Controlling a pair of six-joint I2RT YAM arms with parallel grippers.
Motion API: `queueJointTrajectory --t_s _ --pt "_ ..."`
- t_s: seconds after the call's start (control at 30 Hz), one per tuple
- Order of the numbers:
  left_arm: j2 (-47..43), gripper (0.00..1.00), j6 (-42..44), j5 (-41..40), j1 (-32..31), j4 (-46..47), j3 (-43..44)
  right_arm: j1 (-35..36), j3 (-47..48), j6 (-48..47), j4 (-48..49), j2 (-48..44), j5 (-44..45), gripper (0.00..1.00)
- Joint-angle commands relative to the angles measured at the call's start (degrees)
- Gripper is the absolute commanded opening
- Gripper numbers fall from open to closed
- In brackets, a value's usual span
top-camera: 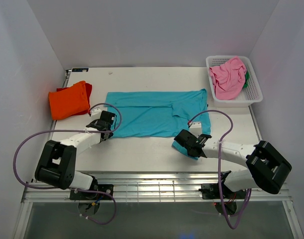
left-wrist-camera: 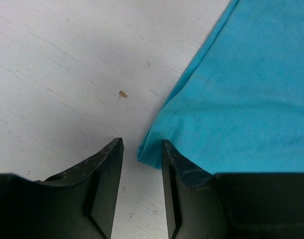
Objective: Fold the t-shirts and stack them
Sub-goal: Grap the side of the flattened tshirt closest away from the robot with both arms
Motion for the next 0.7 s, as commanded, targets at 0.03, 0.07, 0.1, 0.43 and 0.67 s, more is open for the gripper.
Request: queueJointTrajectory --t_s 0.03,0.07,0.1,0.43,0.67 --pt "0.6 0.45 0.6 1.0 1.1 -0.3 1.9 0.3 -1.8 0.9 -2.7 -0.3 -3.4 0.08" --pt "0.8 0.43 0.6 1.2 1.4 -0.3 1.9 0.3 -1.7 0.9 -2.8 -0.4 -3.3 0.08" --pt "1.2 0.41 0.7 1.6 1.6 -0.2 1.9 0.3 -1.7 0.9 -2.9 -0.4 -3.3 0.08" --pt "4.9 0.12 1.6 3.8 2.4 -0.7 3.9 0.3 -1.2 1.0 -3.5 -0.9 -2.9 0.08" --pt "3.0 0.0 1.0 3.0 2.5 -0.3 3.3 0.3 0.9 0.2 -3.8 0.1 -0.4 0.08"
